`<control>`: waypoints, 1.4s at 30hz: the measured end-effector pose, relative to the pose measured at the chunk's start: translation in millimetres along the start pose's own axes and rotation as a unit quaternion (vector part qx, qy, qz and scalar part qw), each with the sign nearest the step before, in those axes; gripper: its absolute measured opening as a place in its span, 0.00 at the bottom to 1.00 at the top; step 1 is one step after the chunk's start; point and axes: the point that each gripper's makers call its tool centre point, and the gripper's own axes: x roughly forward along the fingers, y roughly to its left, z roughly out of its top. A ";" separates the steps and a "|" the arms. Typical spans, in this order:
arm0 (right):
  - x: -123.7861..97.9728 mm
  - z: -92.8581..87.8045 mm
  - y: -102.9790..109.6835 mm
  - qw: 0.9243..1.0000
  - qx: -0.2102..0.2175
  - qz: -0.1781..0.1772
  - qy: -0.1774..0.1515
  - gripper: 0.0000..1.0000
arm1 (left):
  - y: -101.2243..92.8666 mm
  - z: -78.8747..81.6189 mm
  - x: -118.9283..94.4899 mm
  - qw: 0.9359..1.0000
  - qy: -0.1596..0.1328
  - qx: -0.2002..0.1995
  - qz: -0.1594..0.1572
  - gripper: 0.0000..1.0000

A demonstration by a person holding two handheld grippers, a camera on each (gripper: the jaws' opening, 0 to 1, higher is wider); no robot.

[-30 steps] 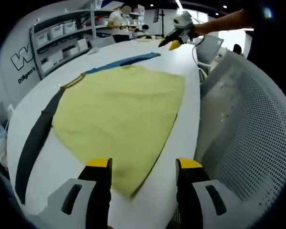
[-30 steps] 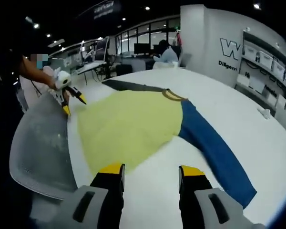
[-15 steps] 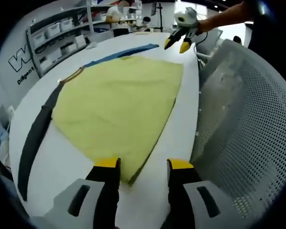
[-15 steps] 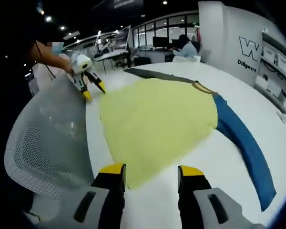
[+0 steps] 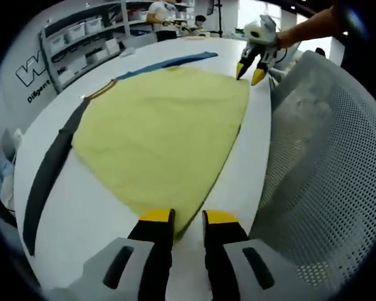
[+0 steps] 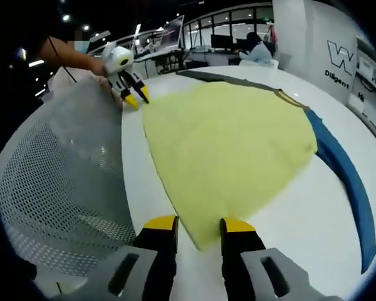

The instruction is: Fold the garment on the visible template until the final outline fits inside the template.

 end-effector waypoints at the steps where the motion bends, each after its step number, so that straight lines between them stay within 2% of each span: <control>1: -1.4 -5.2 1.6 0.999 0.028 0.001 0.017 0.17 | 2.6 0.0 -0.3 1.000 0.002 -0.004 0.003 0.07; 2: -4.1 -7.2 3.3 0.999 0.045 0.002 0.023 0.16 | 3.4 -0.4 -0.4 1.000 0.002 -0.008 0.001 0.06; 5: -7.2 -8.3 9.3 0.999 0.037 0.009 0.030 0.08 | 5.5 0.3 -0.7 1.000 0.007 -0.022 -0.004 0.05; 8: -7.6 -9.1 17.0 0.998 0.041 0.019 0.034 0.11 | 3.5 -1.5 -1.5 1.000 0.018 -0.019 -0.010 0.04; 13: -6.9 -10.9 24.9 0.998 0.036 0.032 0.046 0.08 | 0.4 -5.3 -4.3 0.999 0.031 -0.030 -0.024 0.03; 15: -7.3 -12.8 22.2 0.998 0.016 0.029 0.055 0.05 | -1.1 -6.7 -5.6 0.998 0.036 -0.051 -0.031 0.02; 17: -6.1 -11.5 19.4 0.998 0.023 0.030 0.056 0.03 | -1.7 -7.2 -5.4 0.997 0.035 -0.054 -0.033 0.02; 19: -5.4 -9.7 17.3 0.998 0.025 0.030 0.057 0.07 | -2.4 -7.2 -5.4 0.998 0.033 -0.051 -0.033 0.02; 21: -5.1 -6.0 15.2 0.998 0.025 0.027 0.055 0.16 | -2.8 -6.5 -6.2 0.998 0.028 -0.054 -0.035 0.03; 24: -6.3 4.9 12.7 0.999 0.030 0.025 0.036 0.18 | -0.7 -4.5 -9.1 0.997 0.005 -0.063 -0.034 0.08; 27: -6.5 13.7 7.8 0.999 0.032 0.017 0.022 0.27 | 7.1 2.9 -16.0 0.998 -0.031 -0.059 -0.015 0.21; 30: -8.4 22.0 3.6 0.999 0.039 0.011 0.005 0.35 | 19.3 3.7 -22.9 0.996 -0.050 -0.073 0.005 0.33; 34: -12.4 29.5 -4.2 0.999 0.043 -0.002 -0.010 0.46 | 41.3 4.0 -32.3 0.993 -0.071 -0.087 0.040 0.37; 39: -18.3 37.2 -16.1 0.998 0.053 -0.022 -0.028 0.57 | 77.9 -3.9 -42.0 0.985 -0.083 -0.122 0.093 0.47; 42: -21.7 42.2 -21.6 0.997 0.059 -0.034 -0.038 0.62 | 105.5 -7.6 -49.2 0.974 -0.096 -0.156 0.129 0.52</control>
